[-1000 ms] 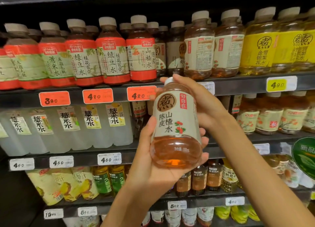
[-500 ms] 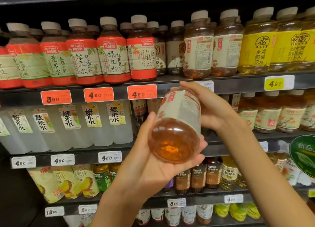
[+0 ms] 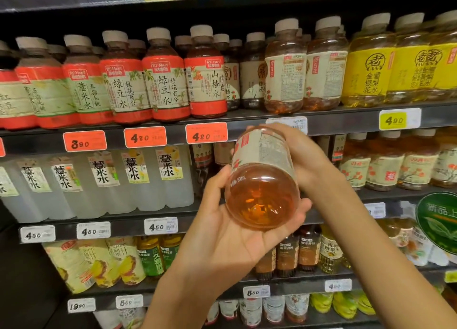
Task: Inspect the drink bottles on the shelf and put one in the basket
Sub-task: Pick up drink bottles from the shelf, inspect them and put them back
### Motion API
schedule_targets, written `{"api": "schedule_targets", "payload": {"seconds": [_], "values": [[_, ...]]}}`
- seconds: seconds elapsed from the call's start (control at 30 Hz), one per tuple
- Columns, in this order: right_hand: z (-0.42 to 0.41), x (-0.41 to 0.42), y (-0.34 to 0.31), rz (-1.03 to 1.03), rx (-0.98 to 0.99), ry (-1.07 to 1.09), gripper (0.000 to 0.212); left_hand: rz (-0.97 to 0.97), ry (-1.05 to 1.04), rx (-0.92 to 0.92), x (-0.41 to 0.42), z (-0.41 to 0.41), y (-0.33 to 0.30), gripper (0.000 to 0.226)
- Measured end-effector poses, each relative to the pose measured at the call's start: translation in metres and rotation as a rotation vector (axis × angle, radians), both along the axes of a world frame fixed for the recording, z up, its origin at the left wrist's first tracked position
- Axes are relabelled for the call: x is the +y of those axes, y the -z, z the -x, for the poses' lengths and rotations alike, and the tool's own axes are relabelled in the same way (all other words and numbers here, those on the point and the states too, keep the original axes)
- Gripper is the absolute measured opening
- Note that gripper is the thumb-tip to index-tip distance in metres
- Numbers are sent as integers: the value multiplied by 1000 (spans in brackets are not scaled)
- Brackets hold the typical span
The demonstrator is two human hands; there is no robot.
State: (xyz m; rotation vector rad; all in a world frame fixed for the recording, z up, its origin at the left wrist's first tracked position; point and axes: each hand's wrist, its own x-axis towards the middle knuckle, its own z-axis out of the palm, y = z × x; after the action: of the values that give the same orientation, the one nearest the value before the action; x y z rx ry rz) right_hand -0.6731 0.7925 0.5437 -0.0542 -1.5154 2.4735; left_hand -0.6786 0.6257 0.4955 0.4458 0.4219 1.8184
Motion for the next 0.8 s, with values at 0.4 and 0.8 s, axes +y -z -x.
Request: {"api": "schedule_targets", "payload": {"seconds": [0.4, 0.8], "values": [[-19, -11, -32, -526, 341, 358, 22, 229, -519, 911, 8, 17, 14, 88], [-32, -9, -10, -639, 477, 190, 31, 187, -841, 1213, 29, 30, 26, 57]]}}
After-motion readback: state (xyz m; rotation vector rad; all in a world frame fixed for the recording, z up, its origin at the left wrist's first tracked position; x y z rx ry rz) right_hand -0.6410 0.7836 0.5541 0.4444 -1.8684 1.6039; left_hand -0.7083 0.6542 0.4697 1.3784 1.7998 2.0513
